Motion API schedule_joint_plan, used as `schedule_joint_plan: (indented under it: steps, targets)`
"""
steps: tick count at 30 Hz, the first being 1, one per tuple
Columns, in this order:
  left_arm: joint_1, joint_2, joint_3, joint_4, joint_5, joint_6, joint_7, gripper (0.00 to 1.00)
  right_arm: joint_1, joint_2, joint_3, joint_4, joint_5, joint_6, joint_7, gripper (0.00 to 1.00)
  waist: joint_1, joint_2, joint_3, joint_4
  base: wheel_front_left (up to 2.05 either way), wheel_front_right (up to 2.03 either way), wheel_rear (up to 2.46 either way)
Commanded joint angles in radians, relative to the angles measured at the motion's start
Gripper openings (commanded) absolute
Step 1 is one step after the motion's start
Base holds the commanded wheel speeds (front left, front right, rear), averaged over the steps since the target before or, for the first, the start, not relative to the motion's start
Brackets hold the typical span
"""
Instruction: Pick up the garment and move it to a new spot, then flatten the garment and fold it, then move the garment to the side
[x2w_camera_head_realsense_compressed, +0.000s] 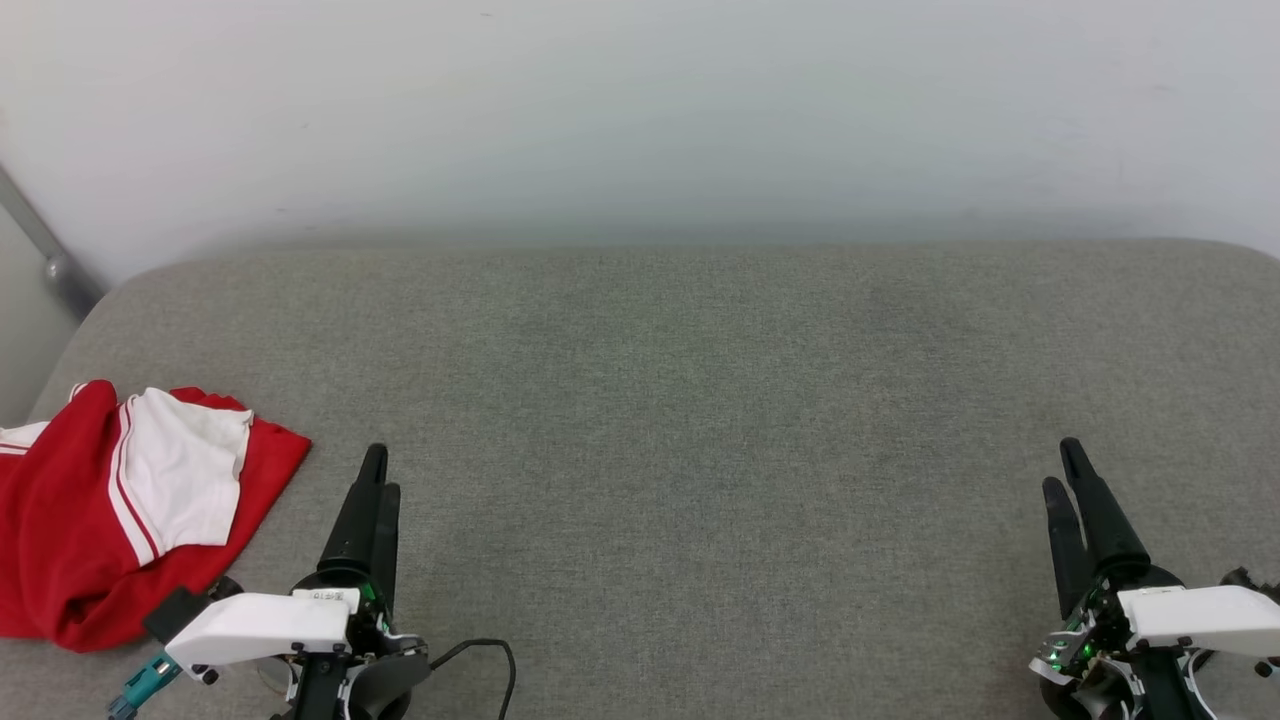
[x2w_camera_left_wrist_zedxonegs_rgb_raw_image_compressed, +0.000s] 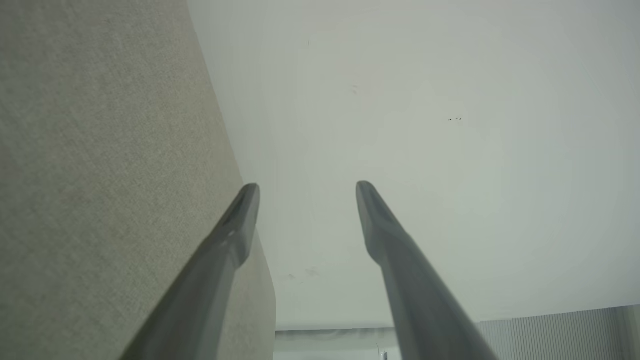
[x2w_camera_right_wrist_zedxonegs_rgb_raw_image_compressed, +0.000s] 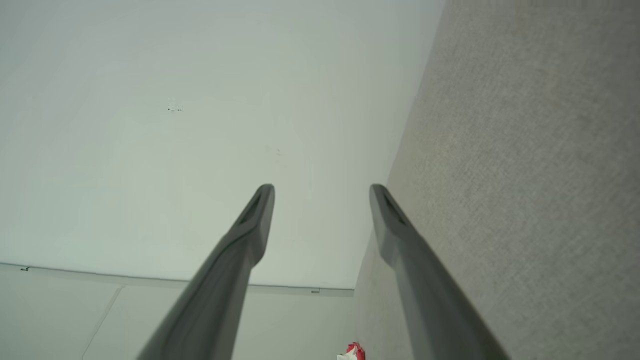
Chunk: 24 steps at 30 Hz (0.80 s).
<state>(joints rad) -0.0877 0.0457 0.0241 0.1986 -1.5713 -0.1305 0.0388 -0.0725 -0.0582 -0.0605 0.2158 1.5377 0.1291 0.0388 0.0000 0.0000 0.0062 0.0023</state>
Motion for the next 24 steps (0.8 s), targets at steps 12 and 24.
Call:
schedule_joint_plan:
  steps: [12,24]
  targets:
    - [-0.039,0.004,-0.037,-0.083,0.257,0.000,-0.059,1.00,-0.034,-0.009,0.013,-0.063,-0.249,0.002,-0.059,1.00,0.0000,0.0000,0.006,0.003,0.00,0.00,0.00]
    - [-0.021,0.004,-0.060,-0.070,0.557,0.000,-0.103,1.00,-0.041,-0.021,0.035,-0.050,-0.551,0.002,-0.103,1.00,0.0000,0.0000,0.003,0.008,0.00,0.00,0.00]
